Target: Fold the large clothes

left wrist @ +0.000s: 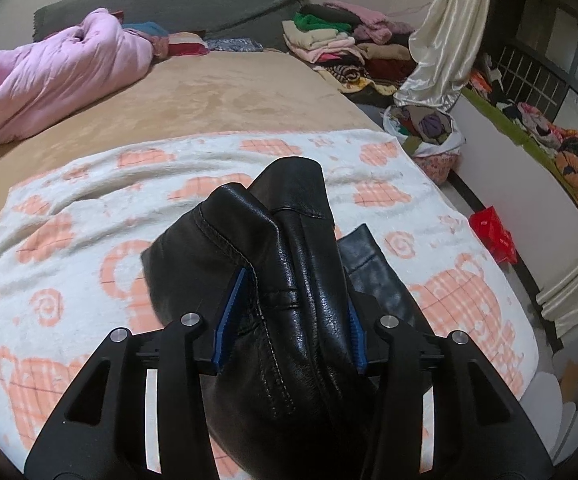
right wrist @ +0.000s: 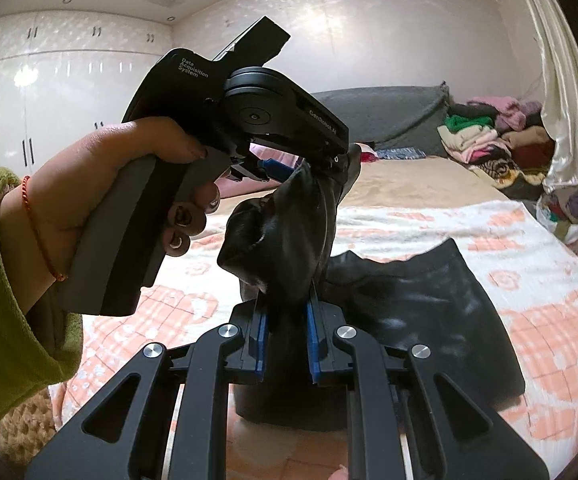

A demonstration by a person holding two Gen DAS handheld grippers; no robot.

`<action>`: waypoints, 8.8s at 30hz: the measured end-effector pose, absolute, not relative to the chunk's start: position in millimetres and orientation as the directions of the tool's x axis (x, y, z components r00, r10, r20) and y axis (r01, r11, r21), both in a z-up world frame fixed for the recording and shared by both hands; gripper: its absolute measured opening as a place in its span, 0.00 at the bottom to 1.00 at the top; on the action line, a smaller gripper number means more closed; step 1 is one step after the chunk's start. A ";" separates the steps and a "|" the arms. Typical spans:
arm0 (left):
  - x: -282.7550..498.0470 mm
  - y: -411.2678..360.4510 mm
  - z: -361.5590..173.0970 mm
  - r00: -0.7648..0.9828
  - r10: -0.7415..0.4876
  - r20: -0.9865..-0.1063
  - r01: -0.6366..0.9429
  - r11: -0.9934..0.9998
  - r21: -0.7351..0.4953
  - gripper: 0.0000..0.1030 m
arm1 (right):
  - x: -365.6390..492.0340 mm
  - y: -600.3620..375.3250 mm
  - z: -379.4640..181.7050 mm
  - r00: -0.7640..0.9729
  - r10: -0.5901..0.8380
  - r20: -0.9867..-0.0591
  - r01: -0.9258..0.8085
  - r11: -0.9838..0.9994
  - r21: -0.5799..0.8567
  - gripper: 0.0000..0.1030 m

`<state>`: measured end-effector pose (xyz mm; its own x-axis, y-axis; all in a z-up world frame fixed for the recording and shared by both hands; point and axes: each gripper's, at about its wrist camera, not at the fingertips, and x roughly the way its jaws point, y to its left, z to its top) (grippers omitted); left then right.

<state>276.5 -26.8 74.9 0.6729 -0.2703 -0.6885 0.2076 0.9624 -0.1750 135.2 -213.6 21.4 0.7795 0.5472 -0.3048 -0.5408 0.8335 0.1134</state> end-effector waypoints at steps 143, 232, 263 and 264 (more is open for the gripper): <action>254.8 -51.6 -60.0 0.497 -0.383 -0.778 0.227 0.923 -0.310 0.92 | 402.0 -352.8 -44.1 0.502 0.576 -0.646 -0.148 0.793 0.591 0.15; 265.2 -64.2 -30.1 0.398 -0.615 -0.681 0.240 0.786 -0.569 0.81 | 226.9 -335.8 -6.2 0.500 0.691 -0.522 -0.424 0.721 0.548 0.55; 286.1 33.4 -60.2 0.430 -0.556 -0.712 0.096 0.812 -0.576 0.81 | 309.7 -219.7 -33.5 0.384 0.710 -0.591 -0.473 0.701 0.534 0.55; 285.9 33.7 -61.0 0.430 -0.556 -0.712 0.098 0.812 -0.575 0.81 | 310.0 -217.3 -33.4 0.383 0.709 -0.592 -0.471 0.701 0.535 0.56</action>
<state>285.9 33.7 -61.0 0.4297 -0.5559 -0.7115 0.0977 0.8120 -0.5754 310.0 -217.3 -33.4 0.3832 0.7094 -0.5915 -0.4710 0.7010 0.5355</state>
